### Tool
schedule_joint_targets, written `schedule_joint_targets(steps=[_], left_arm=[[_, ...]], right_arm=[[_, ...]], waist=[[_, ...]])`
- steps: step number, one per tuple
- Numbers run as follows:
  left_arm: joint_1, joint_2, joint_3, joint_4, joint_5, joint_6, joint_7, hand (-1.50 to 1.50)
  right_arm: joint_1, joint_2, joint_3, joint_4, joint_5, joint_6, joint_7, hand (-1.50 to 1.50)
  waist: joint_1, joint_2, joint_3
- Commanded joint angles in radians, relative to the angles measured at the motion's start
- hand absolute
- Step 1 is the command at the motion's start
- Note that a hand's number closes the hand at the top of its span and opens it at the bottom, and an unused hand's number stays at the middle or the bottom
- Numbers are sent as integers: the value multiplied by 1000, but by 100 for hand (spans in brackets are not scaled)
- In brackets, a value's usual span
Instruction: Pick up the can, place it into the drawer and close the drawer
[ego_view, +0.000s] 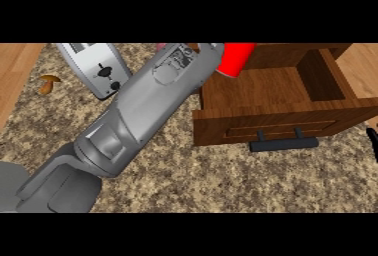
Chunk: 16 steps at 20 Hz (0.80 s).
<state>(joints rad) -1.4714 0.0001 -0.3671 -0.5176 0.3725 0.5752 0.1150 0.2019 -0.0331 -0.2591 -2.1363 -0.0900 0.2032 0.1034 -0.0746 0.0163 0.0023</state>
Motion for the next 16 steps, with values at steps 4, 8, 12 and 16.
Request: schedule_joint_targets(steps=[4,8,12,16], left_arm=[[1,0,-100,58,62,44,-72,150],[-8,0,-101,125,82,57,-112,150],[16,0,-179,124,94,82,-111,150],[12,0,-178,168,96,40,-168,150]], right_arm=[[-51,3,30,25,24,-16,28,-150],[-77,-25,-20,59,-14,-4,-1,-150],[-78,-6,33,-3,11,-13,36,-150],[-97,-14,19,21,38,-34,41,-150]], waist=[[-12,3,0],[-36,15,1],[-50,13,1],[-38,18,1]])
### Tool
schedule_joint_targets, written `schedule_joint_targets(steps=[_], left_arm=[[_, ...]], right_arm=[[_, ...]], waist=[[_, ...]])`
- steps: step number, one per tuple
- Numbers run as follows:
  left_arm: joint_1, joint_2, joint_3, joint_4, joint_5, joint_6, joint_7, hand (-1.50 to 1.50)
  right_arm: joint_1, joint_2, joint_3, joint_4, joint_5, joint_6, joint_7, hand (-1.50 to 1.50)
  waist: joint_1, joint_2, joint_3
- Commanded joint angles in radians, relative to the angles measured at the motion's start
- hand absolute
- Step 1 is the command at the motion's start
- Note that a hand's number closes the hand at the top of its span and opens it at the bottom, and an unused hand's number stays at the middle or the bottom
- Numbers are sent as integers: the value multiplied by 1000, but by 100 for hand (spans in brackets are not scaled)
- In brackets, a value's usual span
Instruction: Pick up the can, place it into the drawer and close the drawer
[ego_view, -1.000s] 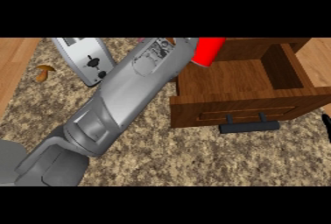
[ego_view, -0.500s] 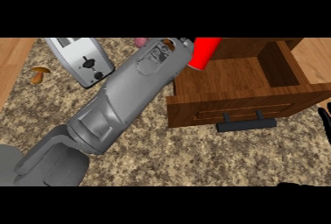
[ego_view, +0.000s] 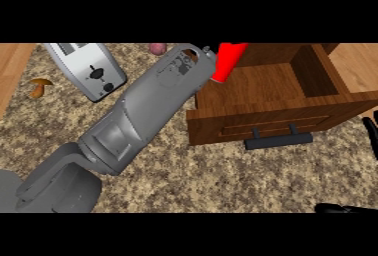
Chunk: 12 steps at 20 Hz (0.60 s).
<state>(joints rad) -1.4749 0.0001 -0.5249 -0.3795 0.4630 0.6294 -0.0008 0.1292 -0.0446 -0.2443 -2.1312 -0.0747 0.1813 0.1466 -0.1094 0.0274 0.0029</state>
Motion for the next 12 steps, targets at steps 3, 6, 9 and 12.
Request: schedule_joint_targets(steps=[3,6,9,12], left_arm=[[-8,0,-69,19,12,38,6,150],[18,0,-63,34,33,50,-29,-150],[48,0,-110,-11,53,124,-2,-150],[23,0,-92,7,70,119,-24,-150]], right_arm=[[-48,-9,14,-10,15,-15,32,-150],[-32,-11,19,6,18,5,-1,-150],[-39,-9,12,8,5,1,1,-150],[-43,-33,-12,-5,-27,10,43,-150]], waist=[[-5,-1,0],[-14,4,0],[-24,0,0],[-11,-1,-1]])
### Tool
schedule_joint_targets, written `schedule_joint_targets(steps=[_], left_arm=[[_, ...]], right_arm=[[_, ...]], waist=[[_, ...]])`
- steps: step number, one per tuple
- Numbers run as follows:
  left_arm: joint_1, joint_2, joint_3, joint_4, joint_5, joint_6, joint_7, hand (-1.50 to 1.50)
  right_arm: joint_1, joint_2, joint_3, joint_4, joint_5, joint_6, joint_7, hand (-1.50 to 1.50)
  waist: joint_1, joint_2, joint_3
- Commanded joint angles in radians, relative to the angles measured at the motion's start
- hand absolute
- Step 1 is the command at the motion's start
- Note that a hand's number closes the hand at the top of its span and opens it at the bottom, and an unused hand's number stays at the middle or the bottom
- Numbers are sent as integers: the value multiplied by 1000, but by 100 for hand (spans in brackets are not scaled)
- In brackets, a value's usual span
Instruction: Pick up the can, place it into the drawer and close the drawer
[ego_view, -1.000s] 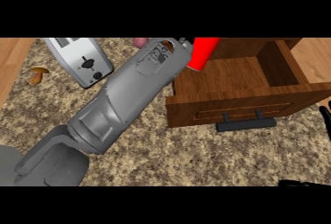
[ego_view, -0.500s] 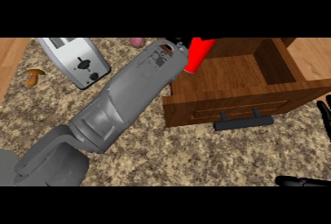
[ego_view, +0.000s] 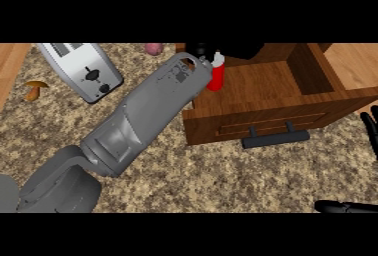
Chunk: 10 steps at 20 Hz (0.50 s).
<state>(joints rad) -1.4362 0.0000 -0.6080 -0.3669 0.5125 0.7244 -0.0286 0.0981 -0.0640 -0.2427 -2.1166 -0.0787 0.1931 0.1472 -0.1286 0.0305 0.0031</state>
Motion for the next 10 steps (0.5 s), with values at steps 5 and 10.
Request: schedule_joint_targets(steps=[5,10], left_arm=[[37,0,-25,-20,55,62,-32,-150],[19,0,-11,-21,93,74,-40,-150]], right_arm=[[13,3,8,-19,-6,8,-1,-150],[-4,-66,-17,-102,70,7,-2,-150]], waist=[[-2,0,-1],[0,-3,-2]])
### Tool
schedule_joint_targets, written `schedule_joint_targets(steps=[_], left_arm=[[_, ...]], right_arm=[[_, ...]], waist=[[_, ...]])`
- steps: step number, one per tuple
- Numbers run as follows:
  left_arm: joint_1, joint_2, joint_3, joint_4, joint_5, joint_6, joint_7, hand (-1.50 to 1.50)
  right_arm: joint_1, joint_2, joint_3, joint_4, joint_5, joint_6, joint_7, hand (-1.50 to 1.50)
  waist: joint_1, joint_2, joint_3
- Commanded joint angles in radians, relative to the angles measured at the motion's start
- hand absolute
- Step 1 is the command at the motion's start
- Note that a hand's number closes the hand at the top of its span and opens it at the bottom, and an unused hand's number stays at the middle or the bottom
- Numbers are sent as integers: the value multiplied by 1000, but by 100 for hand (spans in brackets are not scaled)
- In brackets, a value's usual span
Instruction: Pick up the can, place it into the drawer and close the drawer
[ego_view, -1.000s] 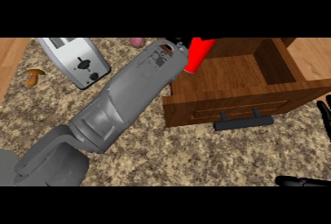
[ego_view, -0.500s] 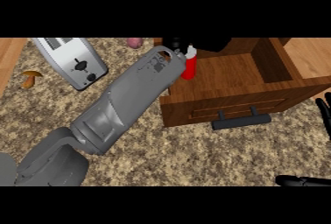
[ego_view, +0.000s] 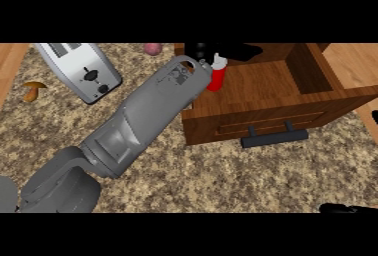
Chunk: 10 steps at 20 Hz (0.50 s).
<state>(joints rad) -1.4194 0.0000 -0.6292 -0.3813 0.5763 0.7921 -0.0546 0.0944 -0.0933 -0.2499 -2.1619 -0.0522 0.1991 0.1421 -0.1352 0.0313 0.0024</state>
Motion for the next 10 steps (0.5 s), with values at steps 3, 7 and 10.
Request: schedule_joint_targets(steps=[3,7,10], left_arm=[[-5,0,21,-8,58,10,-11,-150],[11,0,29,-21,86,-4,-55,-150],[-4,0,64,-24,118,-14,-86,-150]], right_arm=[[-17,-89,-29,-33,103,23,-62,-150],[-19,-76,63,-99,233,2,-50,-150],[-29,-84,113,-44,330,1,-118,-150]], waist=[[8,-1,0],[29,-3,-2],[48,-3,-1]])
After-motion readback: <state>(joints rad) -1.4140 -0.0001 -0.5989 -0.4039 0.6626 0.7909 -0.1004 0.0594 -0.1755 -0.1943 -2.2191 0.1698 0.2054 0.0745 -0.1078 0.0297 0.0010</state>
